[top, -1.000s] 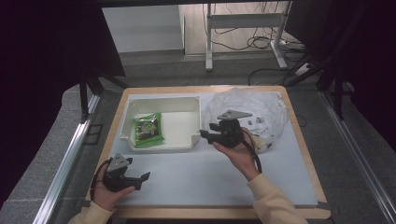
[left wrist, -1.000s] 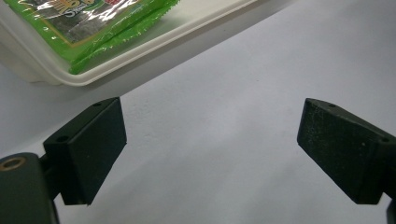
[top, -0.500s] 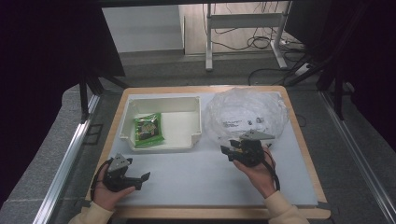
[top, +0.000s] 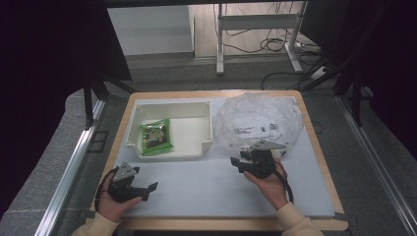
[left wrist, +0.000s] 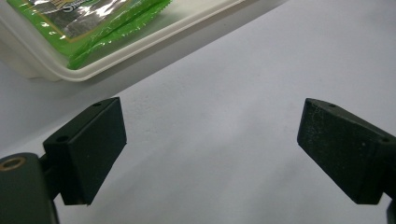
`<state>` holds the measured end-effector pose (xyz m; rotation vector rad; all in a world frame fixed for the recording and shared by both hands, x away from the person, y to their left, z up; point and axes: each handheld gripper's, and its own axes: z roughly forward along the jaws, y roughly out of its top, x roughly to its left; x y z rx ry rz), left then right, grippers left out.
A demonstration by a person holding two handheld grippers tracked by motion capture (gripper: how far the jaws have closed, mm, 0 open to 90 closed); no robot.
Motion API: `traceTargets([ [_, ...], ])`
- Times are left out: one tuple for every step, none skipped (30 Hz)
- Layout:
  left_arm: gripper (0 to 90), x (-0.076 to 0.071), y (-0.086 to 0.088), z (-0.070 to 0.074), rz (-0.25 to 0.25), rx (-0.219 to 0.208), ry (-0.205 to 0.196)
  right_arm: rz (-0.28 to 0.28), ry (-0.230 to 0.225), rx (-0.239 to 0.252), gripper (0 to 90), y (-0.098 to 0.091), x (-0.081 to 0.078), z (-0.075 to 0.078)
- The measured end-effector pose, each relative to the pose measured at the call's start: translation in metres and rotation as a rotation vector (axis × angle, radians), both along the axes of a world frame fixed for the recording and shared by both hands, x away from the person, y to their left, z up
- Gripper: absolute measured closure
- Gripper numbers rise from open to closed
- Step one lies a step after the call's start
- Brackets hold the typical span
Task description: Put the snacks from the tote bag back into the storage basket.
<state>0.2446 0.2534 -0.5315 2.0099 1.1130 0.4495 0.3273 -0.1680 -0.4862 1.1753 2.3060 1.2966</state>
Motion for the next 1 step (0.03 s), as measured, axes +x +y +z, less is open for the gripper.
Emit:
traceTargets([
  [8.3,0.0000,-0.0001,0.0001,-0.001,0.000,0.000,0.000,0.000,0.000,49.3,0.0000,0.0000,0.0000],
])
